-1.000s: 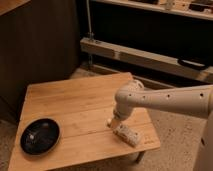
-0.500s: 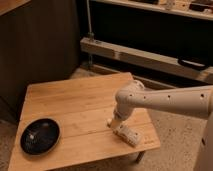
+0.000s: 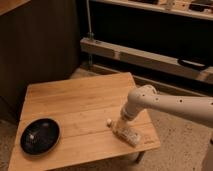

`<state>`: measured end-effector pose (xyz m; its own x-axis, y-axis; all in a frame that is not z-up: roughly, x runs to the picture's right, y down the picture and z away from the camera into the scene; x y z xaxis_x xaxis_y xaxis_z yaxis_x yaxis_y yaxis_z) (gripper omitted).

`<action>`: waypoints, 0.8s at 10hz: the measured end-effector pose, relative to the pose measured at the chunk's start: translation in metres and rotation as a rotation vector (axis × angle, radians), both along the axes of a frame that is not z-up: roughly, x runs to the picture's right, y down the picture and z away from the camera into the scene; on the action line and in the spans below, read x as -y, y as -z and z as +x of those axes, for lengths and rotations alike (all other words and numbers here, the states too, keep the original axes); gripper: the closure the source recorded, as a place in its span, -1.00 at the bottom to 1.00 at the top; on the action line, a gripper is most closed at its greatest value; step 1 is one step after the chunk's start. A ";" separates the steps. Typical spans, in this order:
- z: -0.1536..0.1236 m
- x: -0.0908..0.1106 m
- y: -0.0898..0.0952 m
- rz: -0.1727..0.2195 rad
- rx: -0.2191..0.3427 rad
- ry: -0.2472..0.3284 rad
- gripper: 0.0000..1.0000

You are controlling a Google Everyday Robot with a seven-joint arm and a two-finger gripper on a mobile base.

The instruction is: Place the bottle in the ceramic bowl

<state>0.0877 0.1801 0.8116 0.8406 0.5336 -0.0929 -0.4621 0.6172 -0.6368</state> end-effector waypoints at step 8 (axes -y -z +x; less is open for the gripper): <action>-0.029 -0.009 0.039 -0.040 -0.040 0.122 -0.30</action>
<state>0.0583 0.1887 0.7722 0.8943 0.4228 -0.1463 -0.4103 0.6448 -0.6448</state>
